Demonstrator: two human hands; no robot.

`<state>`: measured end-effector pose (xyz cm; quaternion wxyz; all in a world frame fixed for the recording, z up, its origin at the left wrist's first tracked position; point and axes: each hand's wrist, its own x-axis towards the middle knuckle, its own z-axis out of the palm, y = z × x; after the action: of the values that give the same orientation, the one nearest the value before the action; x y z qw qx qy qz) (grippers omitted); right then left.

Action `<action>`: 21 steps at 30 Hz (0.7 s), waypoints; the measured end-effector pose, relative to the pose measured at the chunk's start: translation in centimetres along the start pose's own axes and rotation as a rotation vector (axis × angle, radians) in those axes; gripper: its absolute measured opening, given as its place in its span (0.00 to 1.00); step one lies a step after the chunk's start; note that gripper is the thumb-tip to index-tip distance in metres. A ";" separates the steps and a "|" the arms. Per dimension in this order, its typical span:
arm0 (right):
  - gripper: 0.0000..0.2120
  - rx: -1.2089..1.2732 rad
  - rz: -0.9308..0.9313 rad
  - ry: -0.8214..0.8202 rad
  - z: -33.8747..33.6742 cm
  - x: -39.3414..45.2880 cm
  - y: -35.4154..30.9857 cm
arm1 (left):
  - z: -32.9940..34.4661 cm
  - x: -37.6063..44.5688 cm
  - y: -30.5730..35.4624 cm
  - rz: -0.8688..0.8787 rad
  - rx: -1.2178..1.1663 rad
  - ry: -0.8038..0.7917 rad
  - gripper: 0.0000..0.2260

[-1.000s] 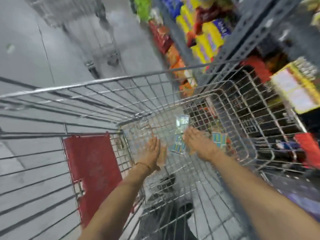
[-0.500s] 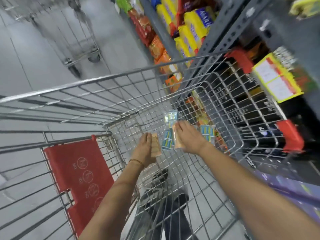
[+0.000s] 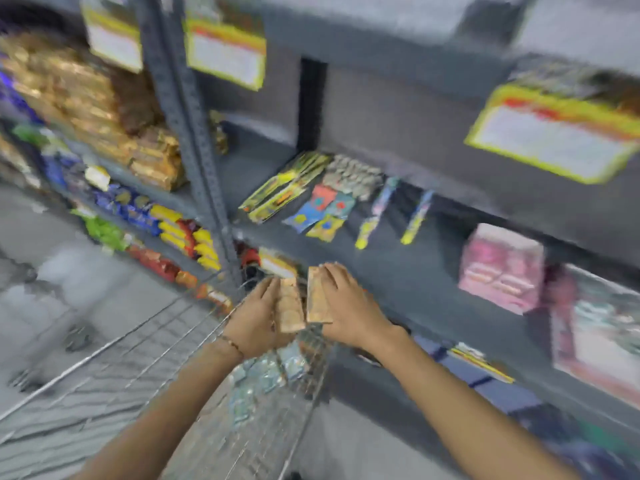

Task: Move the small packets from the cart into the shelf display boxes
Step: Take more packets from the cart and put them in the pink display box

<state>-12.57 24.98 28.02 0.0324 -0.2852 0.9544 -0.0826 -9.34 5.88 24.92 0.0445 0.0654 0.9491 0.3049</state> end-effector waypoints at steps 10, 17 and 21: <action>0.44 0.128 0.524 0.141 -12.1 -12.1 18.6 | 3.1 12.4 23.6 0.449 0.050 -0.248 0.41; 0.41 0.109 0.601 0.001 -11.8 -12.2 26.2 | 8.7 20.0 30.1 0.421 0.180 -0.365 0.42; 0.39 0.103 0.617 -0.051 -10.3 -11.6 28.0 | 11.0 22.2 30.3 0.427 0.221 -0.397 0.39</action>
<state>-19.13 55.86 33.45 0.0941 0.0179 0.9893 -0.1099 -26.93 39.90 32.73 0.1568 0.3260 0.9140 0.1837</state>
